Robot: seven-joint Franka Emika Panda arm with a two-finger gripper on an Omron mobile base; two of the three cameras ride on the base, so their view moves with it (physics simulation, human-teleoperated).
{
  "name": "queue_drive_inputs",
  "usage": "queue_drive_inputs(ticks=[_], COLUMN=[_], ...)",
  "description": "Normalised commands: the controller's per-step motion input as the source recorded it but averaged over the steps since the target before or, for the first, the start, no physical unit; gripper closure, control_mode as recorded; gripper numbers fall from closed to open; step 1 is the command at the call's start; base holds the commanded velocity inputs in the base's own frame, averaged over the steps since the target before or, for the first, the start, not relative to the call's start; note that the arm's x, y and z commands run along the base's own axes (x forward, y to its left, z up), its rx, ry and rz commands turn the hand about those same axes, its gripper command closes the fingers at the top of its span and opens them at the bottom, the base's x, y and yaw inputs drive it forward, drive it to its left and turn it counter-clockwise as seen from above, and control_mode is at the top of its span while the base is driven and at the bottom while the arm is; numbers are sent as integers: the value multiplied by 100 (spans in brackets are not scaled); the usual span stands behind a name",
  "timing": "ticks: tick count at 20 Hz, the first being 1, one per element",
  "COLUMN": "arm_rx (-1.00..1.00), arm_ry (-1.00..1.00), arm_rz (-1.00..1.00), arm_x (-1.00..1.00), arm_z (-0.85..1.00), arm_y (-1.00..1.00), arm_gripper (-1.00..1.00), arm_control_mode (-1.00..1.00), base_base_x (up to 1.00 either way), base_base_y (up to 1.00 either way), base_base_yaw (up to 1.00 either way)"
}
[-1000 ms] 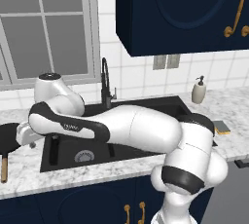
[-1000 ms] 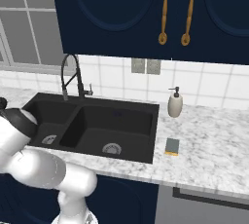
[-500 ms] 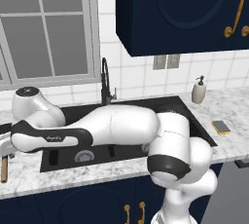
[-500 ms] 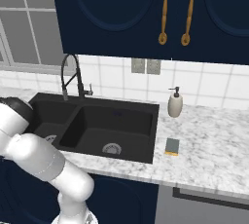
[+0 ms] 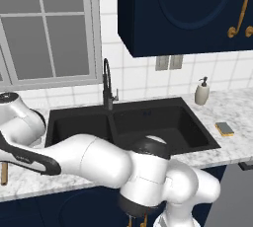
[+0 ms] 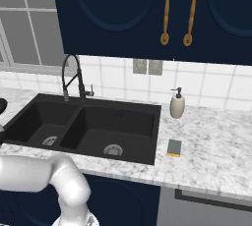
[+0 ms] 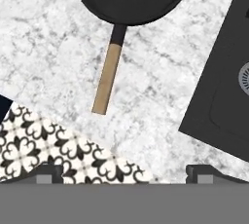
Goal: Pick the pan and sponge and place them into the sink. Then turn on the water.
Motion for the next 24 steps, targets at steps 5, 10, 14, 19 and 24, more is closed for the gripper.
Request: queue_drive_inputs(ticks=[5, 10, 14, 19, 24], arm_rx=[0, 0, 0, 0, 1], arm_ry=[8, 9, 1, 0, 0], arm_rz=[-5, -1, -4, -5, -6], arm_x=[0, 13, 10, 14, 15], arm_z=[-22, -42, -35, -33, -39], arm_y=[20, 19, 26, 31, 12], arm_gripper=[-100, -100, -100, -100, -100], arm_control_mode=[-100, -100, -100, -100, -100], base_base_x=[0, 0, 0, 0, 0], base_base_y=[0, 0, 0, 0, 0], base_base_yaw=[0, 0, 0, 0, 0])
